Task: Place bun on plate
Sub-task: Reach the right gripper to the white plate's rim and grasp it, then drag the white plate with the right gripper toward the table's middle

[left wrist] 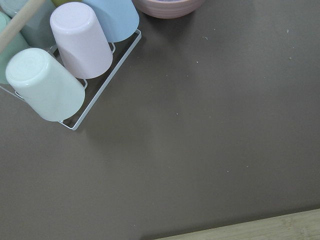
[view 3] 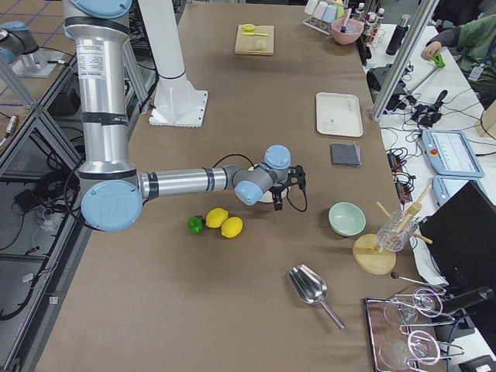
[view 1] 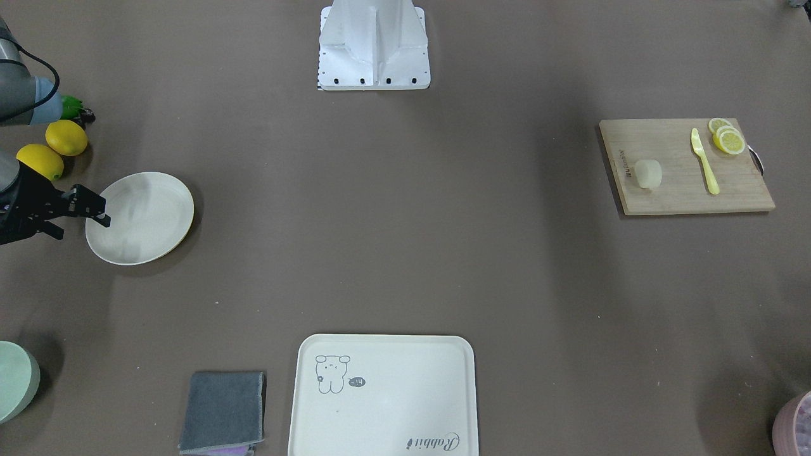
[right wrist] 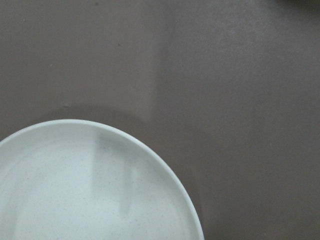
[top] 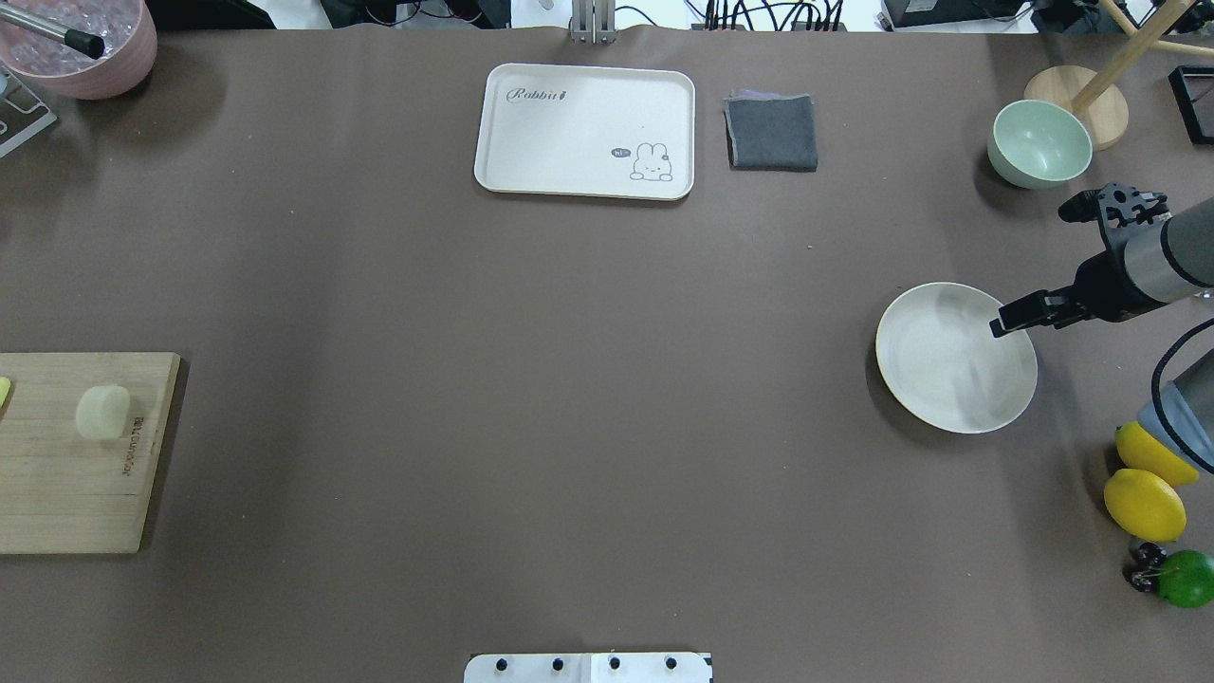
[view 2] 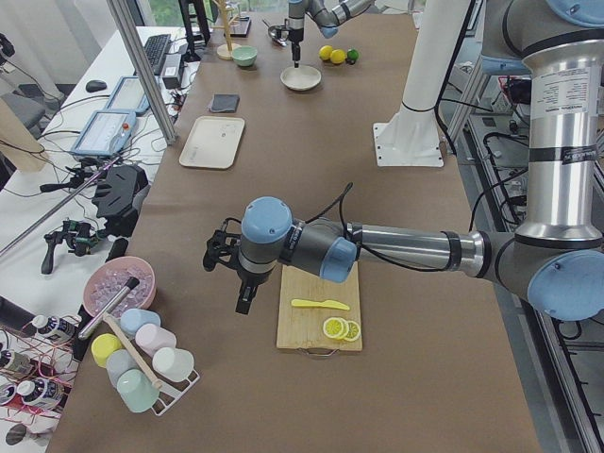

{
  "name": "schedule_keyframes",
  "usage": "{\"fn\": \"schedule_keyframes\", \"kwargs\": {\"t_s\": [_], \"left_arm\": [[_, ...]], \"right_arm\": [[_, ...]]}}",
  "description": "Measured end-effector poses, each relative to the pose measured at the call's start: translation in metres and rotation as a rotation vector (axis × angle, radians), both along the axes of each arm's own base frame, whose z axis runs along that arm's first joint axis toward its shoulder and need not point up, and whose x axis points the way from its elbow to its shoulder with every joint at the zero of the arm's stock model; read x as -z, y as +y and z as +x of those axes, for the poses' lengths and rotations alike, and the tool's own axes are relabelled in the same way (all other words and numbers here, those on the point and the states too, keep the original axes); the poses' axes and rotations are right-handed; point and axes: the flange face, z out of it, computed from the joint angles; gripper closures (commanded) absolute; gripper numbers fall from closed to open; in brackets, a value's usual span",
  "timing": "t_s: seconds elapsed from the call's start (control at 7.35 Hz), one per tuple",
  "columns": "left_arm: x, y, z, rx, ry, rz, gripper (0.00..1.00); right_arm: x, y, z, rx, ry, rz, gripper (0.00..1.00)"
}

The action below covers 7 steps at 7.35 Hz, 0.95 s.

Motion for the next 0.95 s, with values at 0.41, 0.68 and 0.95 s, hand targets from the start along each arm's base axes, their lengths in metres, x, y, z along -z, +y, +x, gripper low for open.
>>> {"fn": "schedule_keyframes", "kwargs": {"t_s": [0.41, 0.68, 0.95], "left_arm": [[0.002, -0.001, 0.0, 0.0, 0.0, 0.003, 0.02], [0.002, -0.001, 0.0, -0.001, 0.001, 0.004, 0.02], [0.006, 0.0, 0.0, 0.0, 0.002, 0.011, 0.02]], "right_arm": [[-0.007, 0.005, -0.011, 0.026, 0.008, -0.005, 1.0], [-0.005, 0.004, -0.012, 0.024, 0.006, -0.003, 1.0], [0.008, -0.003, -0.003, 0.004, -0.014, 0.008, 1.0]]}}
